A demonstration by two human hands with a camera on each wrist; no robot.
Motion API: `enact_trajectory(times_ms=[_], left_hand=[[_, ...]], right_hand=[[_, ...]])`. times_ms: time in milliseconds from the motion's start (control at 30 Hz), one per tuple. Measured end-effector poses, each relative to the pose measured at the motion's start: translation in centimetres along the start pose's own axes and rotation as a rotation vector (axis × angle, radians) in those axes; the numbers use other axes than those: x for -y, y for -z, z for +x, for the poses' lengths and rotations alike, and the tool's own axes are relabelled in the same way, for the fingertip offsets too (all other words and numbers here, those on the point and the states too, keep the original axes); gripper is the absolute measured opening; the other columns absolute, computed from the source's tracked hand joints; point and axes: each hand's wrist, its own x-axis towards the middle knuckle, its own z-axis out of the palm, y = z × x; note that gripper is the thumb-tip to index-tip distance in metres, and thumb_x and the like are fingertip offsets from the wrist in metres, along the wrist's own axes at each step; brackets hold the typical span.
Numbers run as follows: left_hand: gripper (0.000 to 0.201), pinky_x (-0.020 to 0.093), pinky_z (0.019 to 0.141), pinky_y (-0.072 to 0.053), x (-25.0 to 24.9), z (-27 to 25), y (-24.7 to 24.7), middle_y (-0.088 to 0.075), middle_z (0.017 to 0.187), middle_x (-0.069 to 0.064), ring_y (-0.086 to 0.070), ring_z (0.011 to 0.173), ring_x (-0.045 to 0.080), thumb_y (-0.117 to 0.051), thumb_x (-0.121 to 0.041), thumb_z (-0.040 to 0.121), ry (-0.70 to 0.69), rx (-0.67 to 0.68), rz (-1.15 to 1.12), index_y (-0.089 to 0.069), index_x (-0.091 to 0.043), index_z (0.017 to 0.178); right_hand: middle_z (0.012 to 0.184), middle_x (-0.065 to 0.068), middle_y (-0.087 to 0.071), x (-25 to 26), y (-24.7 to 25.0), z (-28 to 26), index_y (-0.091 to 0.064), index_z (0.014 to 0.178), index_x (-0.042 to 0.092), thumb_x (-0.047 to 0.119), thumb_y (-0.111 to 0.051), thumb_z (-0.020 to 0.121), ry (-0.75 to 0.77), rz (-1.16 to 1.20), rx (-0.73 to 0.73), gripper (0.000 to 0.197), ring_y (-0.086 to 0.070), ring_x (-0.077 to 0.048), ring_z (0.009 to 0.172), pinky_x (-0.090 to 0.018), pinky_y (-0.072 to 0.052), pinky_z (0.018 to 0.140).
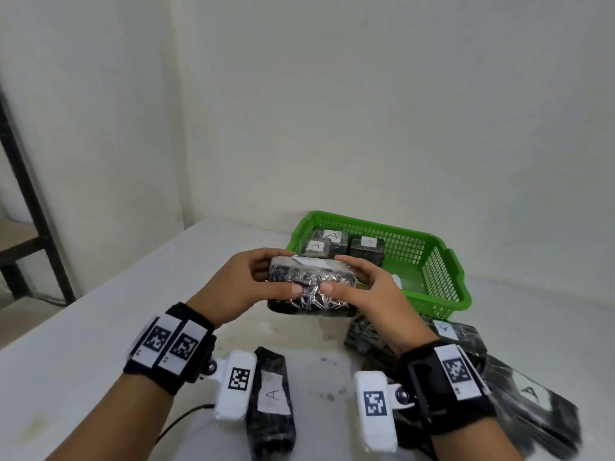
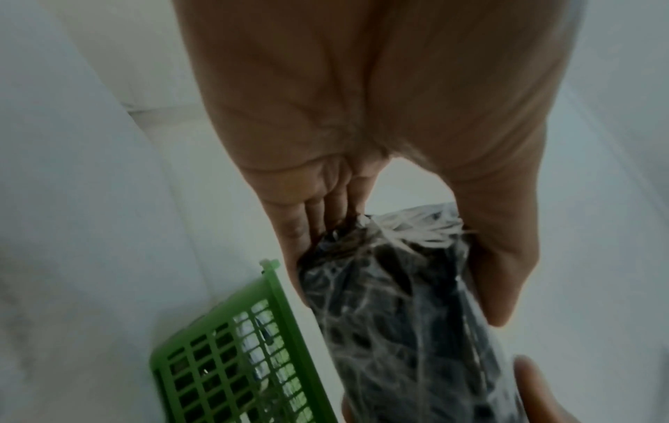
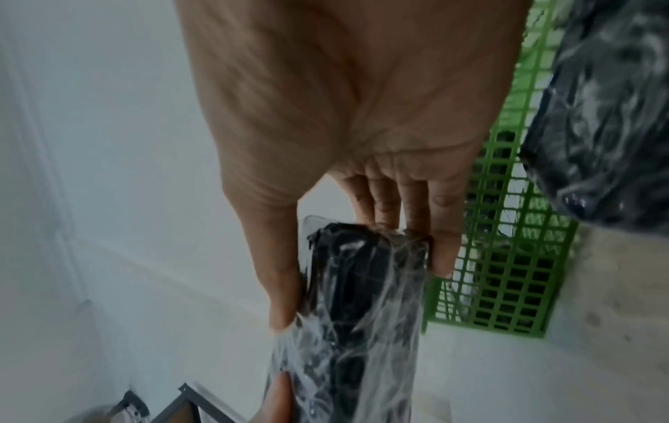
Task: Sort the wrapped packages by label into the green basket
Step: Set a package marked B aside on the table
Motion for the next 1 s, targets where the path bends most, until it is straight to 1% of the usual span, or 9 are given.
enact_trajectory(times_ms=[100, 233, 367, 500, 633, 767, 867, 933, 1000], left_hand=[[0.06, 0.019, 0.078, -0.056, -0.3, 0.4, -1.4, -0.077, 0.111, 0.002, -0.074, 0.1, 0.015, -0.084, -0.014, 0.068, 0.002, 0.03, -0.06, -0.065, -0.013, 0.125], [0.051, 0.018, 0.079, -0.057, -0.7, 0.7, -3.0, -0.077, 0.112, 0.004, -0.074, 0.103, 0.018, -0.082, -0.01, 0.075, -0.01, 0.053, -0.079, -0.066, -0.012, 0.124], [0.064, 0.02, 0.082, -0.058, -0.9, 1.1, -4.3, -0.077, 0.112, 0.001, -0.074, 0.102, 0.018, -0.091, -0.011, 0.065, -0.042, 0.089, -0.077, -0.066, -0.015, 0.124], [0.066, 0.023, 0.088, -0.058, -0.7, 1.0, -5.3, -0.076, 0.115, 0.002, -0.073, 0.105, 0.018, -0.091, -0.018, 0.068, -0.049, 0.12, -0.108, -0.063, -0.016, 0.127], [0.057, 0.021, 0.081, -0.059, -0.6, 0.6, -5.1, -0.077, 0.111, 0.003, -0.074, 0.103, 0.02, -0.082, -0.014, 0.07, -0.065, 0.08, -0.131, -0.065, -0.013, 0.125], [0.062, 0.026, 0.088, -0.059, -0.3, 0.3, -4.7, -0.074, 0.119, 0.005, -0.072, 0.109, 0.021, -0.083, -0.014, 0.073, -0.039, 0.131, -0.162, -0.061, -0.016, 0.131], [0.067, 0.027, 0.088, -0.059, -0.3, 0.0, -4.6, -0.074, 0.119, 0.003, -0.072, 0.109, 0.021, -0.089, -0.006, 0.067, -0.064, 0.124, -0.146, -0.062, -0.015, 0.129], [0.072, 0.027, 0.089, -0.059, -0.4, -0.1, -4.6, -0.074, 0.119, 0.001, -0.071, 0.11, 0.019, -0.088, 0.0, 0.062, -0.104, 0.112, -0.131, -0.062, -0.015, 0.127], [0.076, 0.027, 0.089, -0.058, -0.4, -0.3, -4.6, -0.072, 0.121, 0.002, -0.069, 0.114, 0.017, -0.086, 0.009, 0.061, -0.151, 0.108, -0.121, -0.06, -0.015, 0.127]], right_hand=[[0.128, 0.003, -0.074, -0.1, 1.2, -0.8, -0.06, 0.139, 0.023, 0.031, -0.1, 0.053, -0.012, 0.051, -0.002, 0.095, -0.073, -0.01, 0.114, -0.031, -0.057, 0.098], [0.125, 0.002, -0.075, 0.3, 2.4, -2.1, -0.06, 0.135, 0.022, 0.012, -0.095, 0.065, -0.008, 0.066, -0.049, 0.08, -0.075, -0.008, 0.107, -0.024, -0.061, 0.089], [0.117, 0.006, -0.076, 1.0, 2.7, -2.7, -0.064, 0.128, 0.024, 0.025, -0.095, 0.061, 0.022, 0.053, -0.125, 0.074, -0.076, -0.007, 0.1, -0.025, -0.061, 0.087], [0.111, 0.004, -0.079, 0.6, 2.8, -3.1, -0.068, 0.122, 0.02, 0.026, -0.096, 0.061, 0.05, 0.048, -0.201, 0.067, -0.077, -0.006, 0.095, -0.016, -0.058, 0.076], [0.126, 0.005, -0.074, 0.3, 3.1, -3.5, -0.062, 0.136, 0.025, 0.027, -0.103, 0.054, -0.007, 0.073, -0.114, 0.092, -0.075, -0.01, 0.109, -0.03, -0.06, 0.095], [0.129, 0.003, -0.072, 0.8, 3.4, -4.0, -0.06, 0.138, 0.023, 0.013, -0.095, 0.062, 0.024, 0.077, -0.08, 0.084, -0.075, -0.011, 0.109, -0.033, -0.062, 0.094], [0.13, 0.004, -0.072, 0.6, 3.4, -4.2, -0.061, 0.136, 0.026, 0.021, -0.099, 0.056, 0.03, 0.069, -0.072, 0.089, -0.074, -0.011, 0.111, -0.038, -0.06, 0.098], [0.129, 0.009, -0.071, 0.4, 3.6, -4.1, -0.061, 0.133, 0.035, 0.035, -0.103, 0.053, 0.02, 0.061, -0.064, 0.09, -0.073, -0.007, 0.112, -0.032, -0.059, 0.095], [0.127, 0.012, -0.07, 0.5, 3.5, -4.0, -0.06, 0.124, 0.041, 0.054, -0.097, 0.051, -0.018, 0.076, -0.071, 0.083, -0.072, -0.002, 0.108, -0.025, -0.057, 0.088]])
